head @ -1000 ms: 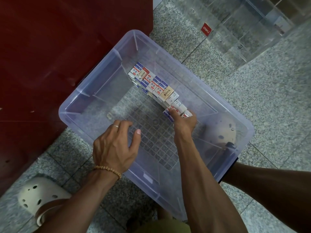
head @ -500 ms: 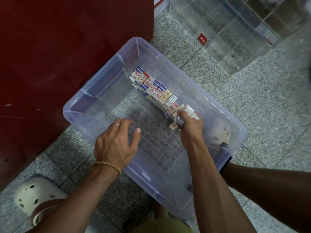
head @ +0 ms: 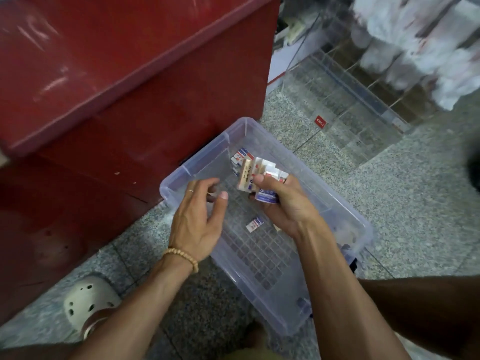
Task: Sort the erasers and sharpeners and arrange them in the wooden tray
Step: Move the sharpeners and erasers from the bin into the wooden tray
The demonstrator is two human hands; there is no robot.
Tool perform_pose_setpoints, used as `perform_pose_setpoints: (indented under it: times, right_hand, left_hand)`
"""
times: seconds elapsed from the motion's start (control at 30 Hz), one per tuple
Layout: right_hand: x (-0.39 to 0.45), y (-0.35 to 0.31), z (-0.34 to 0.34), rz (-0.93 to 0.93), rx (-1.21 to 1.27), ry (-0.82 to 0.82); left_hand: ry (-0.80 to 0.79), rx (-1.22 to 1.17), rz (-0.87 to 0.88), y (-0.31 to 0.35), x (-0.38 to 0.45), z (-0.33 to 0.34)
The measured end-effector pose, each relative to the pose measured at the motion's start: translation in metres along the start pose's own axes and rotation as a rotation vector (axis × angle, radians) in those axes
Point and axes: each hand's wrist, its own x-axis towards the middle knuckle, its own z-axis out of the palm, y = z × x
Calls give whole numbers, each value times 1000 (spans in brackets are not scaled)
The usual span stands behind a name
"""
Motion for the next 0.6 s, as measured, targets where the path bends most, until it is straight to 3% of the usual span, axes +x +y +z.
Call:
perform_pose_setpoints:
  times: [0.3,0.5,0.6]
  right_hand:
    - [-49,-35,117,-39,-169,-256]
    - [-73,-38,201,-41,-238,-450]
    - [-79,-36,238,-36,-275,-516]
  left_hand:
    - [319,-193,27,52,-25,-106]
    - [471,-145,143,73,-47,-178]
    - [515,-271,101,76,-59,-212]
